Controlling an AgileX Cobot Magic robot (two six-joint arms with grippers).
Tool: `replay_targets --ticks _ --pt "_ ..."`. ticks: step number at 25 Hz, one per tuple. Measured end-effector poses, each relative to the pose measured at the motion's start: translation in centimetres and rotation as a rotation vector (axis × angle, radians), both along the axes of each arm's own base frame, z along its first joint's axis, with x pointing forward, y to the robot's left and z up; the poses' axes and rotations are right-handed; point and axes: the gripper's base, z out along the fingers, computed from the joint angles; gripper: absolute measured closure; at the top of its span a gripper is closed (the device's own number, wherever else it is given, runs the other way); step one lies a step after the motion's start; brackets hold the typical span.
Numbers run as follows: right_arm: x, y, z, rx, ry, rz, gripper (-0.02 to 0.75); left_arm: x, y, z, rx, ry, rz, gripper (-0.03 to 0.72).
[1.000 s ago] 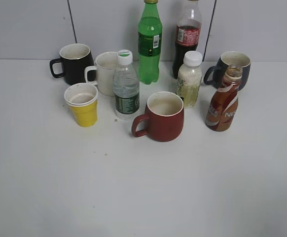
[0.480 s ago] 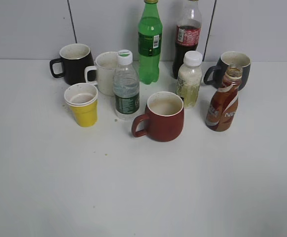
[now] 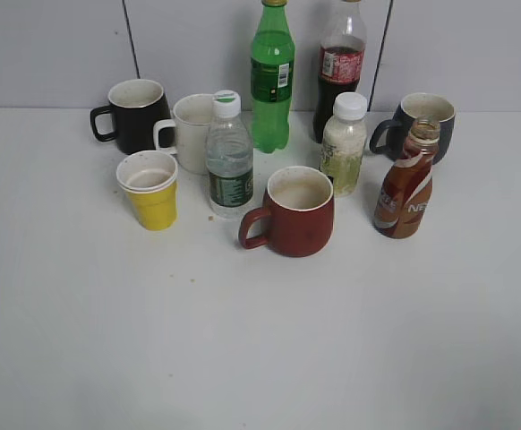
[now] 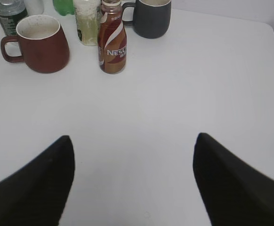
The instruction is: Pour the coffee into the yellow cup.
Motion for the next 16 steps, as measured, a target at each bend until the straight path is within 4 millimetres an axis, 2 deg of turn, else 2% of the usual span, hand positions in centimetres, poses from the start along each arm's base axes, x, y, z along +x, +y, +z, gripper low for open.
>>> replay_targets --ticks 16 --pt "0.00 0.00 0.00 0.001 0.000 0.000 0.150 0.00 0.00 0.00 0.000 0.000 0.000 0.448"
